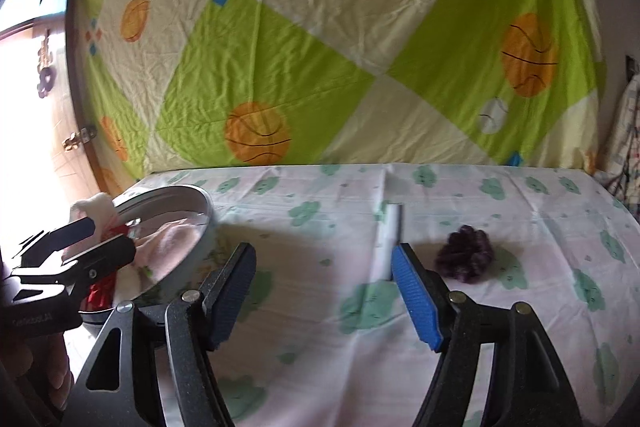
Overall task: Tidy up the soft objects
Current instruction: 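Grasp the white striped sponge with the left tool while the right tool grasps the purple scrunchie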
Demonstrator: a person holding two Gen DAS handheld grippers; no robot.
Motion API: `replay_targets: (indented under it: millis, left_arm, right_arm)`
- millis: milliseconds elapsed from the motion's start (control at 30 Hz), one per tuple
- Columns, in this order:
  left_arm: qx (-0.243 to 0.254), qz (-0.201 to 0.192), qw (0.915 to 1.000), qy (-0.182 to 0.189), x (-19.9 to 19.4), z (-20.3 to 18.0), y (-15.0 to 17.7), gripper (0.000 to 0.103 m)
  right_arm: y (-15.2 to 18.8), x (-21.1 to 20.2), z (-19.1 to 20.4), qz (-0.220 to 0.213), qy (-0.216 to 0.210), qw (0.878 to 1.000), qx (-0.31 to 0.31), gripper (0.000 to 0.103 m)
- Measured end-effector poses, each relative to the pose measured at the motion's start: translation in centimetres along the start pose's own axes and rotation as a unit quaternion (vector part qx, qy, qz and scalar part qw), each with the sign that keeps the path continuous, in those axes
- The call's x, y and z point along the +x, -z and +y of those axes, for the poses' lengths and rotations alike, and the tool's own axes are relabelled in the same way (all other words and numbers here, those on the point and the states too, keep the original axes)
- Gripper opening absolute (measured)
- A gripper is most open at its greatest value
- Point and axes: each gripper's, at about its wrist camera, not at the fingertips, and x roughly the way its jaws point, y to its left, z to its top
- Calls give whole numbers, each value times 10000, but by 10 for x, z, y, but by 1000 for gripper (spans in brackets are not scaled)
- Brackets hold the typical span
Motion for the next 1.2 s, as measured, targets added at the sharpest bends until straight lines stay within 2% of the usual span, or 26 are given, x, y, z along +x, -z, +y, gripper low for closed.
replay_targets:
  millis: [267,333,500,833,900,967,1000,1067,1100,1200]
  left_arm:
    - [439,349,9971,517,44,-83,-16,100]
    - [512,457,9964,502,59,-100,-19,100]
    - [452,741,9947,554,94,-129,-24,100]
    - [580,846,9927,637,134,-179,-24,99]
    - [641,907,9916,655,141,-185,-23,96]
    - [685,960,9909,649,148,-188,-22,88]
    - [698,997,9905,634,153,-189,-22,79]
    - [682,1138,9888,681,162,-187,-22,57]
    - [676,1234,9875,714,167,-186,-21,38]
    - [555,1639,9806,922,183,-180,-13,27]
  right_arm:
    - [-17,4,-75,22,800,9962,354,74]
    - [-21,8,-89,38,926,9947,441,74]
    - [-25,21,-112,175,1114,9923,502,74]
    - [-20,31,-139,160,1317,9879,798,76]
    - [-18,32,-142,135,1374,9869,834,76]
    - [-18,34,-145,136,1346,9868,889,76]
    - [-17,35,-145,143,1332,9868,907,76]
    - [-15,38,-146,179,1316,9868,923,76]
    - [-15,40,-146,210,1303,9869,927,76]
    - [-13,47,-143,309,1259,9877,877,76]
